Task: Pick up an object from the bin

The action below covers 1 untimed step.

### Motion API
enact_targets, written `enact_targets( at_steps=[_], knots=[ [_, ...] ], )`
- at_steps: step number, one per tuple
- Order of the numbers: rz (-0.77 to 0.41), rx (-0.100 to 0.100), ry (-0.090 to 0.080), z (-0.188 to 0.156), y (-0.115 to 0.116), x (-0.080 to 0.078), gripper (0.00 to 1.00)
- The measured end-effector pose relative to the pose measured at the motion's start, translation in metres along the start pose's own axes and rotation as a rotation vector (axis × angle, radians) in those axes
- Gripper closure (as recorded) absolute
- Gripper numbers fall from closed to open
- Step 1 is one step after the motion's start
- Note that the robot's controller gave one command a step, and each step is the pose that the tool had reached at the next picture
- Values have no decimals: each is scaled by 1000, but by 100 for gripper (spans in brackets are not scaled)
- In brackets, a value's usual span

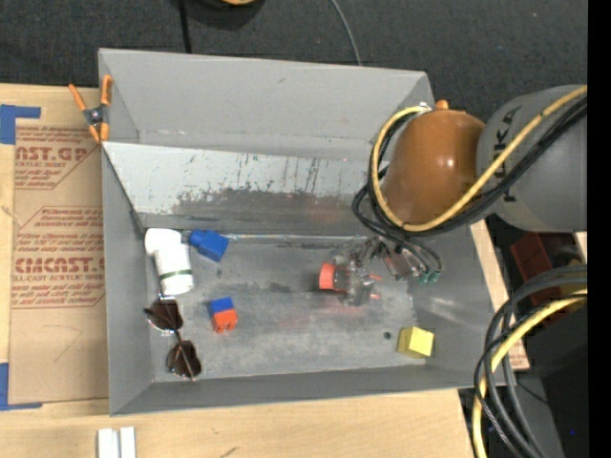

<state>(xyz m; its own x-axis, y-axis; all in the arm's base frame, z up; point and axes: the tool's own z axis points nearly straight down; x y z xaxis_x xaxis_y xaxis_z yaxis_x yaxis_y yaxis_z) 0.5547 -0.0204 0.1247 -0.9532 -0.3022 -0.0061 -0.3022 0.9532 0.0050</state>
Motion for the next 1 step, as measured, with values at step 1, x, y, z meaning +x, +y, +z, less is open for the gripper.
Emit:
enact_targets(
  at_steps=[1],
  knots=[
    [-5,-2,4,-98,18,9,100]
  ],
)
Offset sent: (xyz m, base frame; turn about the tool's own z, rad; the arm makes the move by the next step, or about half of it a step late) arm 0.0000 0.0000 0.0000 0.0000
